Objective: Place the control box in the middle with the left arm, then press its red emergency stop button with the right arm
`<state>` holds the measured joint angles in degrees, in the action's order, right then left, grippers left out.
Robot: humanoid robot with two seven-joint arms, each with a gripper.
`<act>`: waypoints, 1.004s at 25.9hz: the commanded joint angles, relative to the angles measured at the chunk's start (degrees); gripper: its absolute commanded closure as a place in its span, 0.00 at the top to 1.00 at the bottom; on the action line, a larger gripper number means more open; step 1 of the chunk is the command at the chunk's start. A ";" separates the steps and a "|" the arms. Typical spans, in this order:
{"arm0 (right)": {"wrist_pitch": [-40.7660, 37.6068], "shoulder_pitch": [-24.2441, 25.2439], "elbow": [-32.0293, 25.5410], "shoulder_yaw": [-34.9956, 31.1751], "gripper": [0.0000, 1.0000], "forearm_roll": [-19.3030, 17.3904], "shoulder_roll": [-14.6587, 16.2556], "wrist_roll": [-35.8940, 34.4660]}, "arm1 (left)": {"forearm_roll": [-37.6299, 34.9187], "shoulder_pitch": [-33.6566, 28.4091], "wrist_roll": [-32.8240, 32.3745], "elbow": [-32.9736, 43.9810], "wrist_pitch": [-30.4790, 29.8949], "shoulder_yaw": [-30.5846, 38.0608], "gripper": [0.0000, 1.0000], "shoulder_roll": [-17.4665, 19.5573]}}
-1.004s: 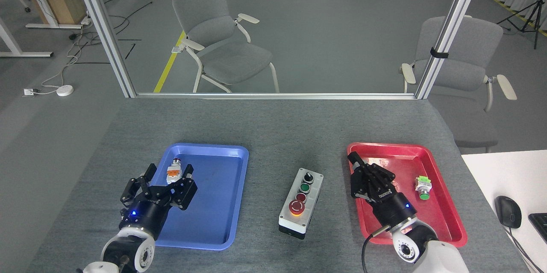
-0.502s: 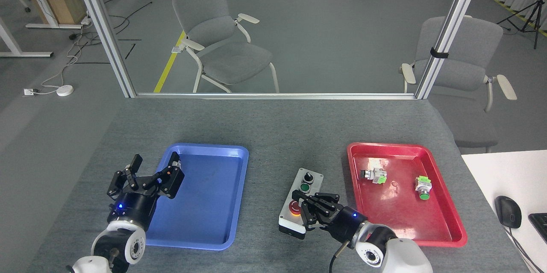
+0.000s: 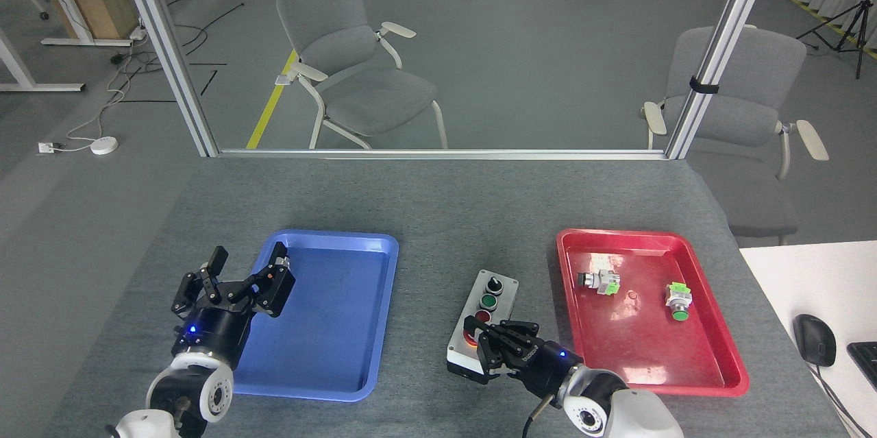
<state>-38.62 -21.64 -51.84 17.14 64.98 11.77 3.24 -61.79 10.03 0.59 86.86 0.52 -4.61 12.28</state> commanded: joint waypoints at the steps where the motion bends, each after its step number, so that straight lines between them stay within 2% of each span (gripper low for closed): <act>1: -0.14 0.11 1.66 0.09 0.00 0.06 -0.08 0.80 | 0.00 -0.01 -0.15 -0.02 0.01 -0.05 0.99 -0.06; 6: -0.41 0.11 1.66 -0.09 0.00 -0.64 -0.16 0.80 | 0.00 -0.63 -0.06 -0.02 0.01 -0.05 0.99 0.03; 9: -0.76 -1.03 -0.80 -1.41 0.00 -1.52 -0.25 -0.52 | -0.09 -2.21 0.29 0.07 0.01 -0.13 0.99 0.11; 11: -0.76 -2.79 -2.38 -4.22 0.02 -5.91 0.63 -0.96 | -0.09 -4.14 0.38 0.24 0.01 -0.22 0.99 -0.15; 12: -0.76 -3.23 -2.47 -5.80 0.18 -9.34 0.71 -0.96 | -0.09 -5.02 0.47 0.33 -0.08 -0.31 0.99 -0.33; 14: -0.76 -4.02 -2.47 -9.67 1.00 -17.95 0.80 -0.96 | -0.35 -6.43 0.47 0.33 -0.08 -0.48 0.99 -0.68; 16: -0.76 -4.37 -2.30 -13.45 1.00 -25.78 1.07 -0.43 | -0.53 -6.78 0.47 0.07 -0.08 -1.45 0.99 -1.12; 17: -0.76 -4.37 -2.30 -14.77 1.00 -28.59 1.59 -0.43 | -0.53 -6.87 0.47 -0.20 -0.08 -2.51 0.99 -1.29; 19: -0.67 -4.20 -2.30 -16.44 1.00 -31.40 2.91 -0.43 | -0.44 -6.96 0.47 -0.72 -0.08 -4.26 0.99 -1.47; 23: 0.47 -3.23 -2.21 -20.57 1.00 -30.09 4.32 -0.43 | -0.70 -6.87 0.56 -1.51 0.10 -5.32 0.99 -1.47; 24: 1.00 -2.97 -2.21 -21.62 1.00 -28.86 4.32 -0.34 | -0.53 -6.87 0.64 -1.51 0.10 -5.32 0.99 -1.56; 26: 2.85 -0.77 -3.18 -24.00 1.00 -24.11 4.49 -0.43 | -0.18 -6.96 0.56 -1.60 0.19 -5.23 0.99 -1.91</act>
<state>-37.64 -24.29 -54.32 -3.66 36.82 15.84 2.86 -62.31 3.16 1.17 85.47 0.59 -9.67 10.70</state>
